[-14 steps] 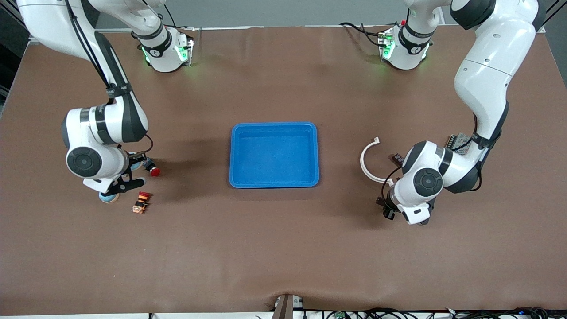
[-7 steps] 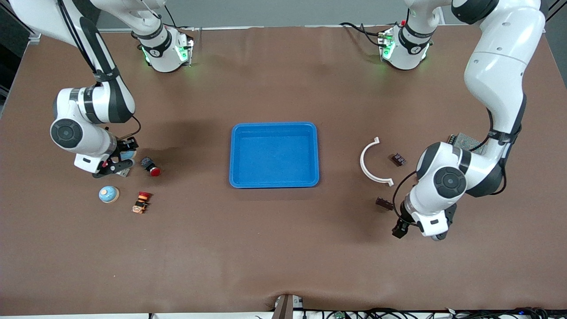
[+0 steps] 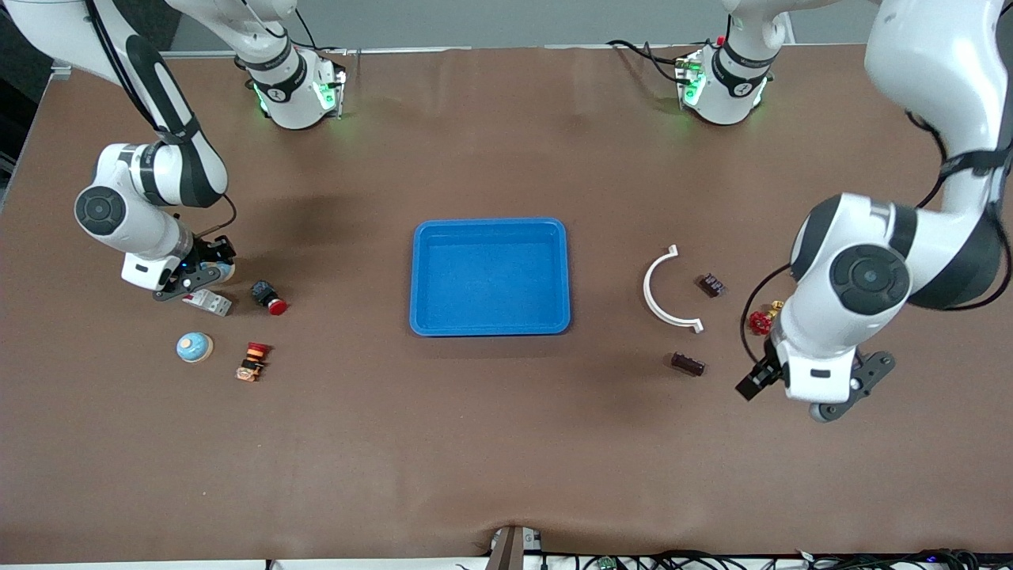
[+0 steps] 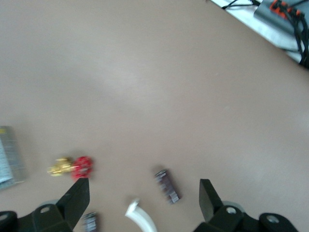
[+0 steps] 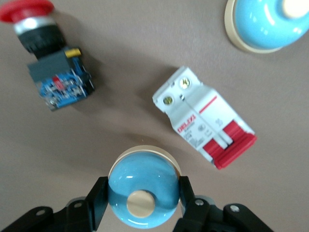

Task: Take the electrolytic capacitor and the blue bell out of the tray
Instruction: 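Release the capacitor by the arc while the right gripper releases the bell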

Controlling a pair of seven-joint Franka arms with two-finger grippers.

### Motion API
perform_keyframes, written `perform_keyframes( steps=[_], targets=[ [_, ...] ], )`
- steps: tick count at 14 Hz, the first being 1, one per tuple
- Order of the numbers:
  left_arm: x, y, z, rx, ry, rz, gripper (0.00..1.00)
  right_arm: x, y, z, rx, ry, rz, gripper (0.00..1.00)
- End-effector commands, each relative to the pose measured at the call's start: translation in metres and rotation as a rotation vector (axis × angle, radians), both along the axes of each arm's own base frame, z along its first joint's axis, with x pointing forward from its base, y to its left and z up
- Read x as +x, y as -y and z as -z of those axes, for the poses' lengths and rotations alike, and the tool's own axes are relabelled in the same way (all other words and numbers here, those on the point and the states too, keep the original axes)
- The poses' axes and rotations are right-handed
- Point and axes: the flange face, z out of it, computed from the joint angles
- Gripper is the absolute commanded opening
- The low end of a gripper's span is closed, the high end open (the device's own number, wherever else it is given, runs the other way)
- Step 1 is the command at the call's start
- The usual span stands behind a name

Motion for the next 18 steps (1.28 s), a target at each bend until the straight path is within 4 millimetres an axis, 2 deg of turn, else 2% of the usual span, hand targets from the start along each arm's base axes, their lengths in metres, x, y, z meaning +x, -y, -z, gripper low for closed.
perform_keyframes(
  steps=[1, 3, 5, 6, 11, 15, 18],
  targets=[
    [-0.027, -0.007, -0.056, 0.006, -0.041, 0.102, 1.00, -0.016, 0.003, 0.001, 0.004, 0.017, -0.019, 0.00],
    [-0.040, -0.018, -0.097, -0.045, -0.031, 0.161, 1.00, -0.023, 0.007, 0.006, 0.009, 0.039, -0.006, 0.00],
    [-0.047, -0.034, -0.124, -0.066, -0.014, 0.226, 1.00, -0.026, 0.007, 0.009, 0.013, 0.050, -0.004, 0.00],
    [-0.054, -0.034, -0.134, -0.060, -0.022, 0.267, 1.00, -0.027, 0.008, 0.010, 0.014, 0.055, -0.002, 0.00],
    [-0.078, -0.036, -0.176, -0.039, 0.001, 0.326, 1.00, -0.034, 0.017, 0.015, 0.021, 0.069, 0.029, 0.00],
    [-0.104, -0.074, -0.201, -0.050, -0.067, 0.455, 1.00, -0.036, 0.017, 0.016, 0.024, 0.081, 0.036, 0.00],
    [-0.124, -0.081, -0.215, -0.053, -0.099, 0.488, 1.00, -0.036, 0.015, 0.021, 0.029, 0.098, 0.041, 0.00]
  ],
)
